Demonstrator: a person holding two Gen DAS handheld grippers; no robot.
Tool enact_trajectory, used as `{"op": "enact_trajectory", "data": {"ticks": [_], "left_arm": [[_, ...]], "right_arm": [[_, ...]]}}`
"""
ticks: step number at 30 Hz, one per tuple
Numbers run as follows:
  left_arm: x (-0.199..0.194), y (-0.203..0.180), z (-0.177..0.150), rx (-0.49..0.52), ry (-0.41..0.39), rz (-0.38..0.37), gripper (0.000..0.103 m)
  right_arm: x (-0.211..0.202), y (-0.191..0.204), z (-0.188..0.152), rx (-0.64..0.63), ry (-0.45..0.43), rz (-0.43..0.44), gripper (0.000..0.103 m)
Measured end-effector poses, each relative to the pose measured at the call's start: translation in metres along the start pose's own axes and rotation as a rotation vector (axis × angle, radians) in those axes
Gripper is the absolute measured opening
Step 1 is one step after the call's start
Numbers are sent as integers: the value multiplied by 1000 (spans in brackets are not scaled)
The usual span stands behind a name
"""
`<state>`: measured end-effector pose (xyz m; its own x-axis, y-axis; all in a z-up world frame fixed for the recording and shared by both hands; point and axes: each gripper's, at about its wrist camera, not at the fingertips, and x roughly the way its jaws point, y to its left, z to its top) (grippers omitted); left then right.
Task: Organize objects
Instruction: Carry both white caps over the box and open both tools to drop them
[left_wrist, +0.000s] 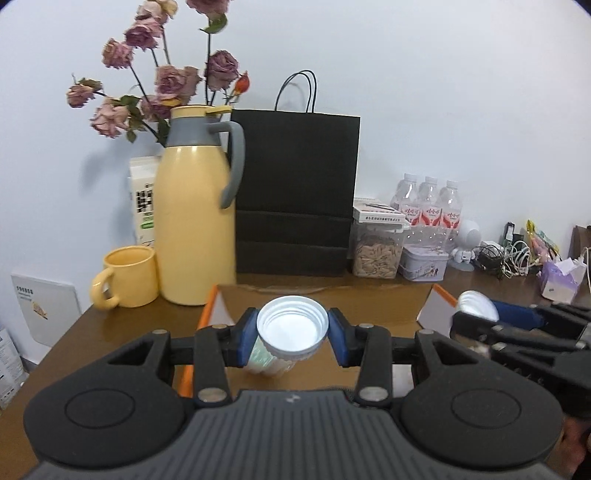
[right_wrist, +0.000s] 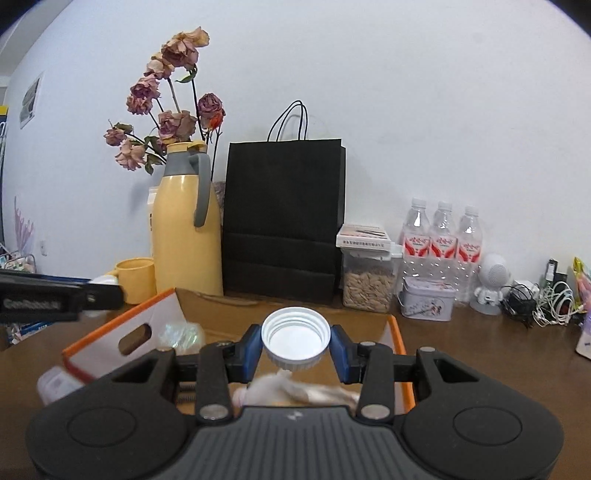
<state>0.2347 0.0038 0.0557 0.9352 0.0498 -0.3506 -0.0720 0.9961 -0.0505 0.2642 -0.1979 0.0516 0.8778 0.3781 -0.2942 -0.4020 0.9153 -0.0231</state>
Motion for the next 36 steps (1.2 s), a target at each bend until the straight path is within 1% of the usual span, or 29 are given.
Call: {"op": "enact_trajectory", "data": {"ticks": [4, 7, 11, 15, 21, 22, 23, 24, 25, 26, 27, 28, 30, 36], "left_arm": [[33, -7, 12, -25, 5, 4, 41], [54, -8, 10, -34, 10, 16, 41], [78, -9, -1, -15, 76, 28, 41], [85, -8, -7, -5, 97, 27, 41], [85, -10, -11, 14, 107, 49, 41], [84, -10, -12, 15, 105, 53, 46], [83, -10, -11, 15, 105, 53, 63], [82, -10, -11, 15, 102, 59, 74], [81, -10, -11, 15, 93, 70, 96], [79, -10, -11, 14, 75, 85, 103], [77, -10, -12, 12, 53, 100, 103], [76, -10, -12, 11, 51, 99, 103], [75, -10, -11, -2, 53, 93, 103], [73, -11, -12, -4, 45, 93, 103]], "right_arm": [[31, 1, 7, 19, 14, -20, 38], [53, -3, 7, 45, 26, -47, 38], [71, -11, -4, 66, 79, -38, 38], [81, -13, -12, 78, 118, -33, 38], [80, -8, -16, 61, 126, -40, 39], [78, -8, -16, 59, 124, -42, 39], [77, -7, -17, 56, 124, -44, 39], [76, -7, -17, 55, 125, -43, 40], [75, -7, -17, 55, 127, -40, 49], [75, -7, -17, 55, 129, -37, 69], [74, -7, -18, 53, 129, -36, 82], [73, -7, -18, 51, 125, -40, 103], [70, -6, -18, 50, 110, -44, 103], [65, -2, -17, 41, 100, -37, 103]]}}
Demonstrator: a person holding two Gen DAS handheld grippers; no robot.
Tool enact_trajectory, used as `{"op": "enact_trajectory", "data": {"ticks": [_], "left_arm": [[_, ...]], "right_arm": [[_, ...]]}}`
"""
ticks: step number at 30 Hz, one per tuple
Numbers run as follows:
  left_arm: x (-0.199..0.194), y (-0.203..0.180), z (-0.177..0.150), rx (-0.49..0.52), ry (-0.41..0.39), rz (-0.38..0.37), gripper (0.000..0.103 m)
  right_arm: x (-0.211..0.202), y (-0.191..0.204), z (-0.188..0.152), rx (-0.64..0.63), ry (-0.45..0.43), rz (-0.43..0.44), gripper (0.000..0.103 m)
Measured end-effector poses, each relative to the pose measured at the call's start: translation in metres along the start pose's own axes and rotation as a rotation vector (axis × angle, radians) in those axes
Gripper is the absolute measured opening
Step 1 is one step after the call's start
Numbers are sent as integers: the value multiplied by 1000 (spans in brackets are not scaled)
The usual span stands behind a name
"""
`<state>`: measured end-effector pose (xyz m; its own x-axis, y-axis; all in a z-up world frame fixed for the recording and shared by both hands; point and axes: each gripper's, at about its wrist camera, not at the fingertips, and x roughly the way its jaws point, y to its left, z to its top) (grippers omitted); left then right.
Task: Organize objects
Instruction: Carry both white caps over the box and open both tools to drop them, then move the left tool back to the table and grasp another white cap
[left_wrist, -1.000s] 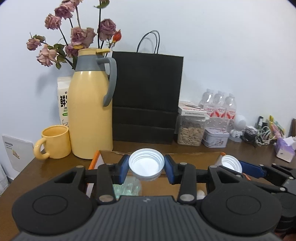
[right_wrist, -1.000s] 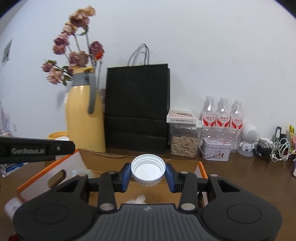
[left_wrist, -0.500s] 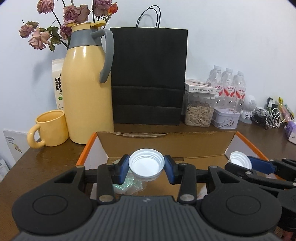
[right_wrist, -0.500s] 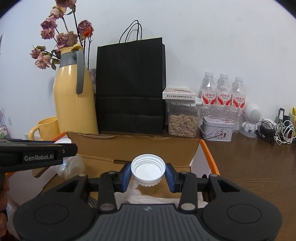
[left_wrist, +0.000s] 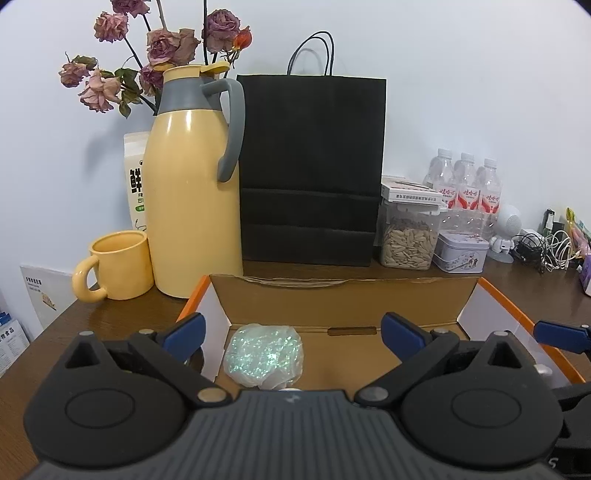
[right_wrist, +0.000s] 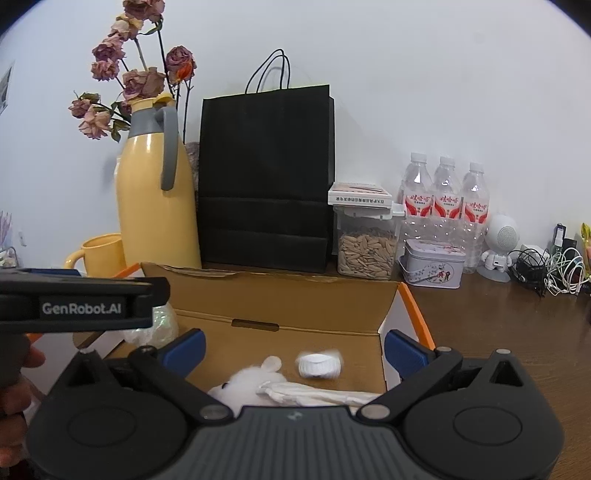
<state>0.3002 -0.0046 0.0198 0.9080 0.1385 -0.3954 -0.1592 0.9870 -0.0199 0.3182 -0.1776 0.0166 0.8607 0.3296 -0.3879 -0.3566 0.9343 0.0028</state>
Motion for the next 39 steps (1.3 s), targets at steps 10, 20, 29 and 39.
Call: {"op": "enact_trajectory", "data": {"ticks": [10, 20, 29, 39], "left_arm": [[-9, -1, 1, 15, -7, -26, 103], [-60, 5, 4, 27, -76, -63, 103], [-122, 22, -15, 55, -60, -69, 103], [-178, 44, -60, 64, 30, -48, 103]], "right_arm": [[-14, 3, 4, -8, -32, -1, 103], [-54, 6, 3, -63, -88, 14, 103], [-111, 12, -13, -90, -69, 34, 103], [-172, 10, -54, -73, 3, 37, 103]]}}
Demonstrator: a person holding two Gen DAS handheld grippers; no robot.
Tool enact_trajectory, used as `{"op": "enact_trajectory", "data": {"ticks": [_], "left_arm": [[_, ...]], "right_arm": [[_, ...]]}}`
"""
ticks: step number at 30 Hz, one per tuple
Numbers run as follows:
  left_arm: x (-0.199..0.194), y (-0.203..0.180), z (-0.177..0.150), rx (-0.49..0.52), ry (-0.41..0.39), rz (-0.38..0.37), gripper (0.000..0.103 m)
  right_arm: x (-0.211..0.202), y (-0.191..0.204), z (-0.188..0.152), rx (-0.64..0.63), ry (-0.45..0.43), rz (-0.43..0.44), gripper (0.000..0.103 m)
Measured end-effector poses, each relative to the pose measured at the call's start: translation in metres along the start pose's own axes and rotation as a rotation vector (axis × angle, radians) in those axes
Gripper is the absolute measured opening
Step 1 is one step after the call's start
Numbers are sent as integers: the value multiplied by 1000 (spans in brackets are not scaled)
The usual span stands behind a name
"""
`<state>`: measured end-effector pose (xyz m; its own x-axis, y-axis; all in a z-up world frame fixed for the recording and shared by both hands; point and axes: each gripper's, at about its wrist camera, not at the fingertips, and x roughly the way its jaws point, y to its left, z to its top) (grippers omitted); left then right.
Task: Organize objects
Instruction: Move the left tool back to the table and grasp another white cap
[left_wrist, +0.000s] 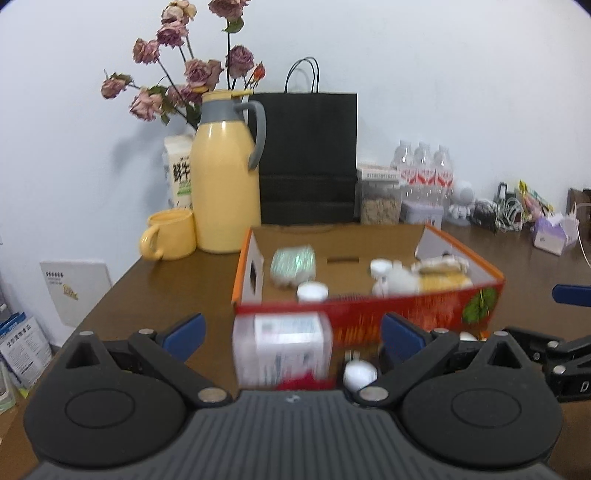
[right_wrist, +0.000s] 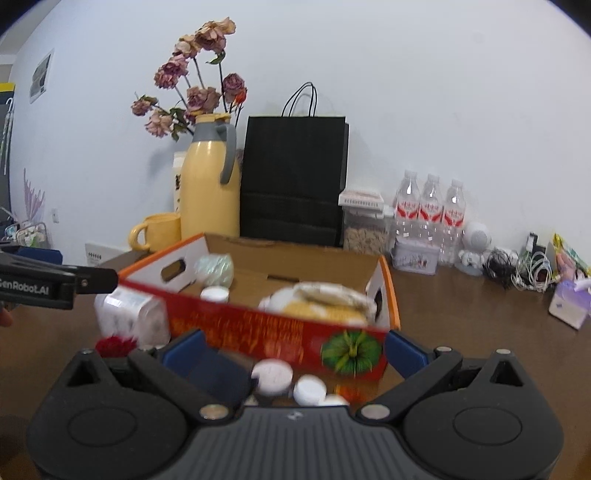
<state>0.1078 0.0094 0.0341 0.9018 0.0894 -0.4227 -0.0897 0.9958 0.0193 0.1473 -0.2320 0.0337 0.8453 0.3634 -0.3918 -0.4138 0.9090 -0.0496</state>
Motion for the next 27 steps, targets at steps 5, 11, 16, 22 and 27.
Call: {"op": "enact_trajectory", "data": {"ticks": [5, 11, 16, 22, 27], "left_arm": [[-20, 1, -29, 7, 57, -13, 103], [-29, 0, -67, 1, 166, -44, 103], [-29, -5, -91, -5, 225, -61, 103], [-24, -12, -94, 9, 227, -60, 98], [-19, -18, -93, 27, 215, -62, 82]], "right_arm": [[-21, 6, -24, -1, 47, 20, 103], [-39, 14, -49, -5, 98, 33, 103], [-48, 20, -68, 2, 137, 46, 103], [-47, 25, -72, -2, 148, 58, 103], [-45, 25, -72, 3, 155, 59, 103]]}}
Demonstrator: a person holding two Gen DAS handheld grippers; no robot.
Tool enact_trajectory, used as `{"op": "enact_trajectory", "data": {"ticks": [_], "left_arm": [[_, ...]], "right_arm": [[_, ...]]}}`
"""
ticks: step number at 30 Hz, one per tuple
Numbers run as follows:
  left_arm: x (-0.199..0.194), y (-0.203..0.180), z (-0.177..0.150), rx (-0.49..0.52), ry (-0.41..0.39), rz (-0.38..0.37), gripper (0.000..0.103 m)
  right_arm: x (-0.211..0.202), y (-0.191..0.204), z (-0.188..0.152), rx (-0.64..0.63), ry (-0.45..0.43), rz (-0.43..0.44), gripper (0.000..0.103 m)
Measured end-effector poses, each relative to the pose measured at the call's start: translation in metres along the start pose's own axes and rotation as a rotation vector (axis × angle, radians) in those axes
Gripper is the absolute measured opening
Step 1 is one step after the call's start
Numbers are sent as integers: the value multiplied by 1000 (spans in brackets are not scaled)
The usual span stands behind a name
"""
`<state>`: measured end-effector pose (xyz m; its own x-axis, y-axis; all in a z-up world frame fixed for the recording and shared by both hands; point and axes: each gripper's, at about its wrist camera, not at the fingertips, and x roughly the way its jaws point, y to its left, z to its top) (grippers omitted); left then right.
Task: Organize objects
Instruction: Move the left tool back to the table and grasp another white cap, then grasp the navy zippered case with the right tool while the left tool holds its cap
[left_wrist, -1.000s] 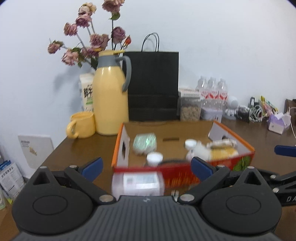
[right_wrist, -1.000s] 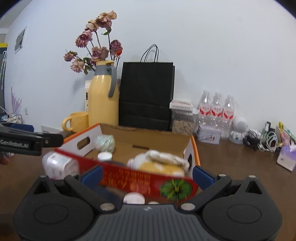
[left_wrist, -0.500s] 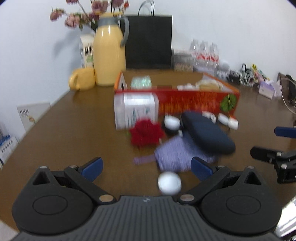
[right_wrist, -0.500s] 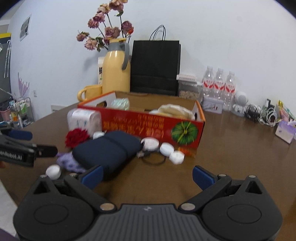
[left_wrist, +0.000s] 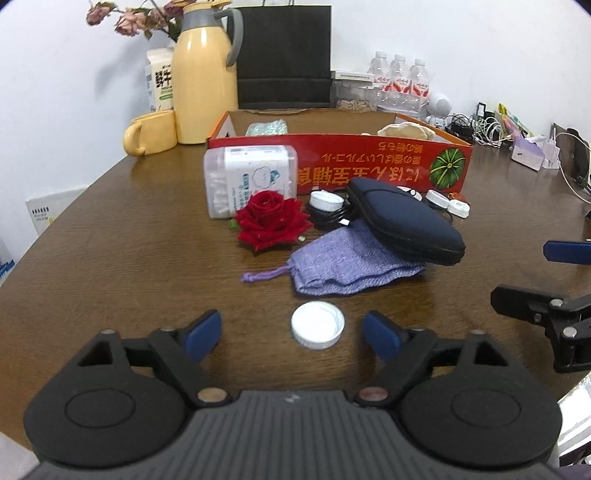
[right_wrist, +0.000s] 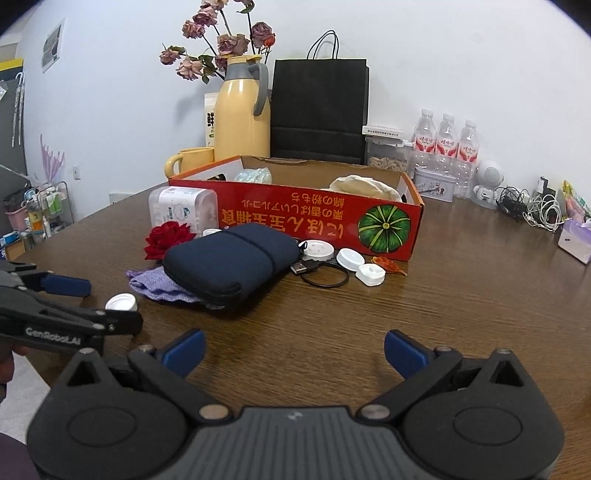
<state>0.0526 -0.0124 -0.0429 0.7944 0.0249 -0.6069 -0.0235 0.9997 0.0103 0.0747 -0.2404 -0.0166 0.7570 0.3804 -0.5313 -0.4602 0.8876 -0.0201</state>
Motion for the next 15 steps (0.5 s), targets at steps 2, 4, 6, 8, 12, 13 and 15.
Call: {"op": "enact_trajectory", "data": {"ticks": [2, 4, 6, 8, 12, 13, 15], "left_arm": [[1, -3, 2, 9, -10, -17, 67], [-1, -6, 1, 19, -28, -31, 34], [-3, -6, 2, 19, -30, -53, 29], [-4, -5, 0, 16, -33, -52, 29], [-8, 0, 2, 0, -47, -45, 29], [-9, 1, 3, -2, -54, -44, 29], [-12, 4, 5, -7, -68, -39, 29]], "right_arm": [[1, 1, 0, 0, 2, 2, 103], [1, 1, 0, 0, 4, 3, 103], [2, 1, 0, -1, 8, 4, 103], [2, 0, 0, 1, 10, 4, 103], [3, 0, -1, 4, 17, 3, 103], [3, 0, -2, 4, 17, 3, 103], [3, 0, 0, 7, 15, 8, 103]]}}
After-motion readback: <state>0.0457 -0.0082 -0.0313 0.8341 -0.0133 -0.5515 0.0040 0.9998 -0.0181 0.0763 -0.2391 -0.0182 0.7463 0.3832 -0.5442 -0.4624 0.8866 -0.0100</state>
